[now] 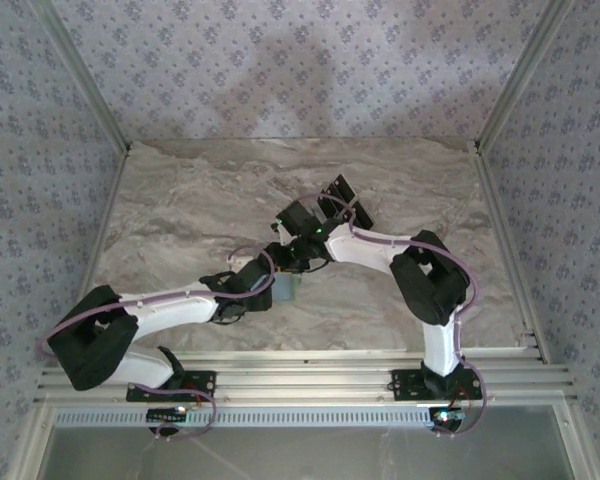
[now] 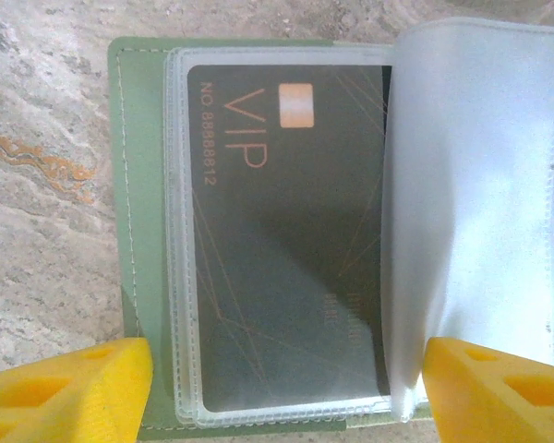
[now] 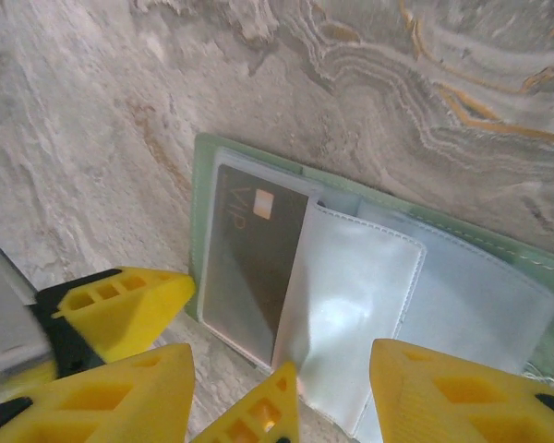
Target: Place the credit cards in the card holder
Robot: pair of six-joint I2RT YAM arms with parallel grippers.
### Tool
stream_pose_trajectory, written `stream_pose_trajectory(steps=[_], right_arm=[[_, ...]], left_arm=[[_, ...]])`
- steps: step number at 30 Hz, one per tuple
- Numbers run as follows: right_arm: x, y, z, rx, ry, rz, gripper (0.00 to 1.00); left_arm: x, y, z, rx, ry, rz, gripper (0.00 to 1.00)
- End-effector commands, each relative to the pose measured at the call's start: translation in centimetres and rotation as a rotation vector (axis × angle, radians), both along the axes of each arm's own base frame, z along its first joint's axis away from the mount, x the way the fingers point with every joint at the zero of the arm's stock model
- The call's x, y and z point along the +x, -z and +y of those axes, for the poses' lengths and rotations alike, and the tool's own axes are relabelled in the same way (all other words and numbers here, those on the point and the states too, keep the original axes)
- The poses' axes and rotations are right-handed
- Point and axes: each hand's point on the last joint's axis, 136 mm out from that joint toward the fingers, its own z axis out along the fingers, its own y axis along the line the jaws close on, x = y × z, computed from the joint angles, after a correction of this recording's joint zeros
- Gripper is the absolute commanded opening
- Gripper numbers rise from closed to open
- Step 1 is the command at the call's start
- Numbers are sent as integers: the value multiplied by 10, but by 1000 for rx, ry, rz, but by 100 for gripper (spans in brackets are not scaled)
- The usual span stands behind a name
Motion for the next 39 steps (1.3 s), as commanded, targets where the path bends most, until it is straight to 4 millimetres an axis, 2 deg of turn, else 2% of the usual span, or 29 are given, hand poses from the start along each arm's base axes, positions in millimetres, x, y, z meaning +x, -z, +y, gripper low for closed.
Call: stream_pose_trajectory(steps=[1,9,21,39], right_arm=[[-4,2,-13,-26,35,14,55],[-9,23,-22,-58,49,37,55],[-5,40,-13,-64,37,62,55],[-9,36,12,-39,-23,69,55]], left_arm=[[-1,4,3,12,-13,-3,77],[-2,5,4,15,-13,-4,77],[-2,4,6,16,-15,-5,77],[-3,3,7,15,-16,-8,77]])
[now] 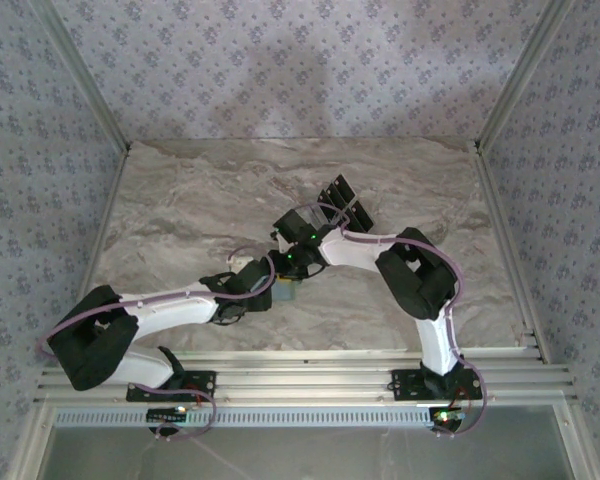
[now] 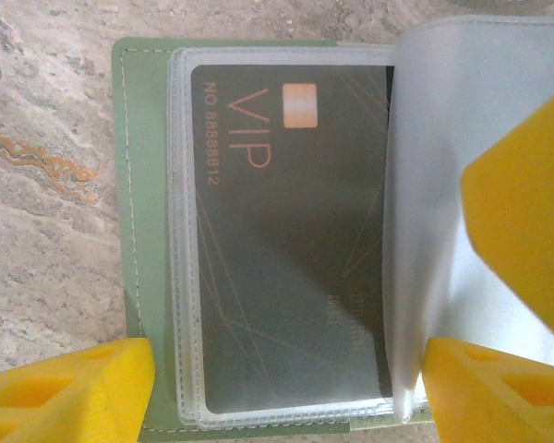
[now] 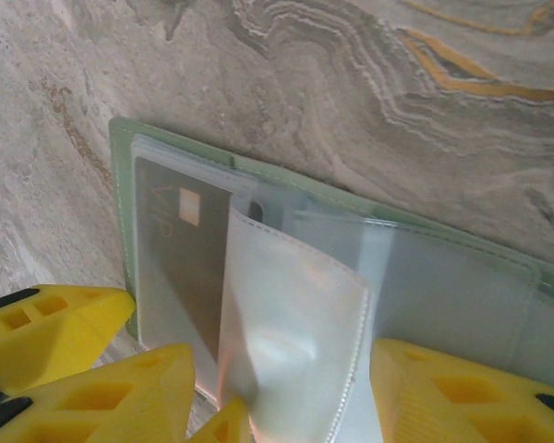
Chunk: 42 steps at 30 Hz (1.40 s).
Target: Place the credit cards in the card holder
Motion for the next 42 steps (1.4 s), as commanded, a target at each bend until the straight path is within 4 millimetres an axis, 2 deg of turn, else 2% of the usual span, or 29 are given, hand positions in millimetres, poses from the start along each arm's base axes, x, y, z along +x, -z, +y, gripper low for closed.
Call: stream_pose_trajectory(steps=[1,8,21,25,29,36,39,42], right_arm=[[-4,-2,8,5,-24,18,55],[-5,-10,13,21,-31,13,55],[-11,-33,32,56,-59,-3,55],[-13,-35,40,50,-72,-7,55],[-14,-24,49,30,-82,9,55],[-9,0,57,-13,-84,20,55],[-7,-6,62,3,-97,12,55],[-1,-29,66,46,-114,-19,55]], left_arm=[[-4,2,6,11,-11,-3,77],[-3,-7,9,8,-16,-26,77],[-3,-74,47,-65,-146,-220,81],[-4,-86,58,-94,-189,-259,82],[-5,-88,64,-111,-217,-263,84],[-6,-81,62,-121,-217,-243,84],[-6,-81,62,-119,-215,-244,85],[-5,-81,61,-122,-215,-246,87]])
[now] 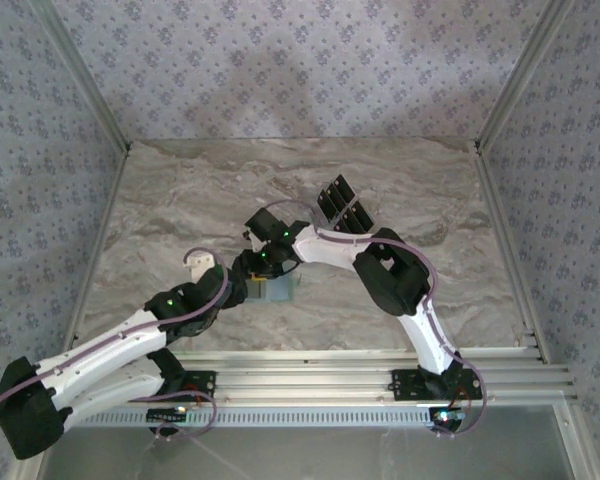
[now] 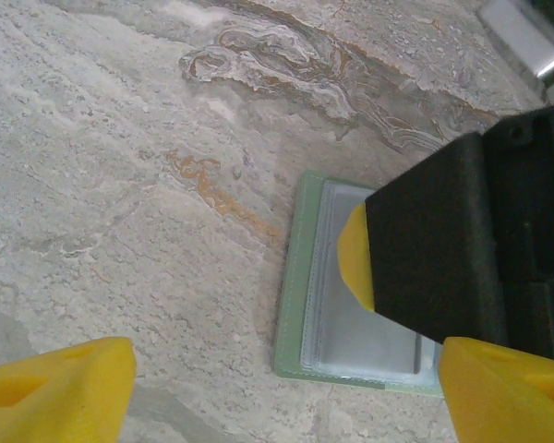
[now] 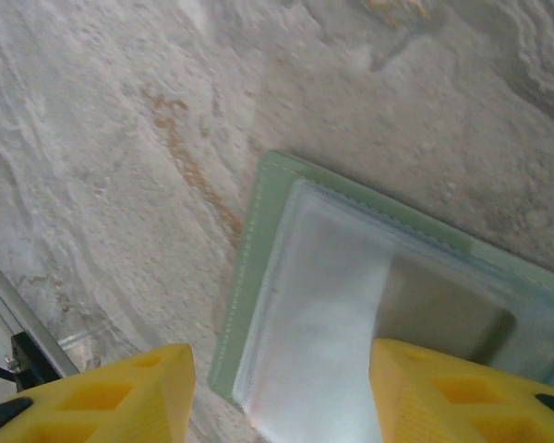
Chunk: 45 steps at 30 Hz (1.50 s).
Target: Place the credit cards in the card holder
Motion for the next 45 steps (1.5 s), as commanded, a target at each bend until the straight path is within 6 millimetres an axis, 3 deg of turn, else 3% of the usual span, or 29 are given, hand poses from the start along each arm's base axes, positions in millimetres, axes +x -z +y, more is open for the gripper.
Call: stream_pose_trajectory(steps=[1,4,8,16,22,33,45], right_arm=[[4,-28,2,33,-28,-26,55],[15,-62,-5,86,-21,-67,55],[35,-94,-38,76,10,-131,55],[92,-89,-141,-211,145,-243,54],[131,-84,-180,-487,110,-367,51],[179,-64,-194,-772,-23,-469,41],[191,-29,-183,-786,-65,-438,37]], left_arm=[[4,-2,2,-4,-23,-16,87],[6,-2,0,-3,-23,-12,90],[10,-1,-2,9,-22,7,94],[29,1,-5,62,-15,97,100],[45,2,3,91,-36,170,100],[60,4,25,63,-92,233,100],[60,20,21,61,-74,281,100]])
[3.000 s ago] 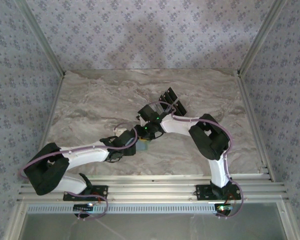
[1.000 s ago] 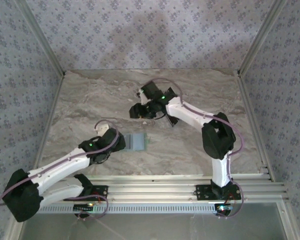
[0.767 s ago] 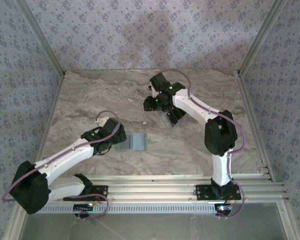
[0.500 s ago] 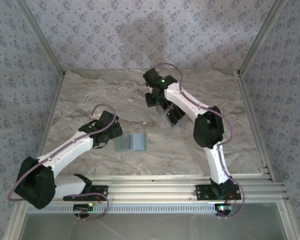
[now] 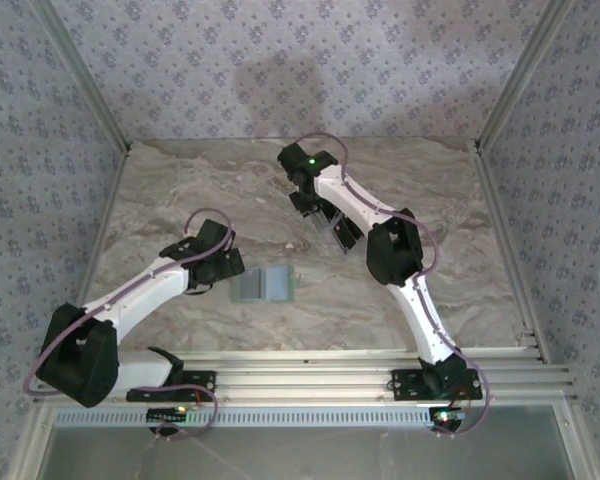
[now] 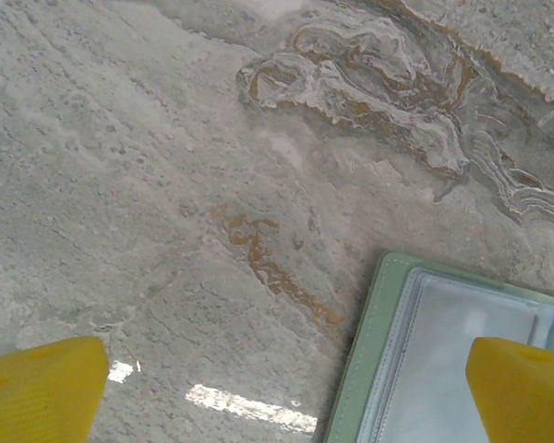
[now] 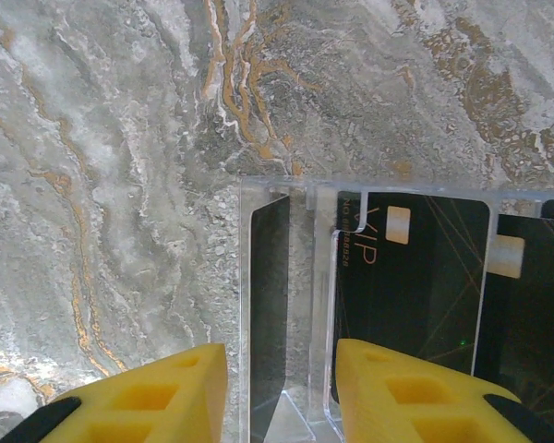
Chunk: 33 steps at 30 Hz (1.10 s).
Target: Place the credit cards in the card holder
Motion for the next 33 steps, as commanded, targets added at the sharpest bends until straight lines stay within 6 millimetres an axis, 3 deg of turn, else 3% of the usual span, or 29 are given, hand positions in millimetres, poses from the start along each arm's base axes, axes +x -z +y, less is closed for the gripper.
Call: stream_pose_trajectory(steps=[1,9,16,25,33], right_arm=[[0,9,-1,-41,-19,18,37],[3,22,0,-60,-27,30,29],[4,22,1,-61,-34,27,20],[4,29,1,-74,-47,39,18],[3,26,3,-69,-66,41,1]], left_arm=[[4,-5,-2,-9,12,0,100],[4,-1,-3,-14,16,9,100],[4,2,-4,-20,20,13,100],[4,4,-5,-24,21,15,100],[4,5,-6,-29,22,17,100]])
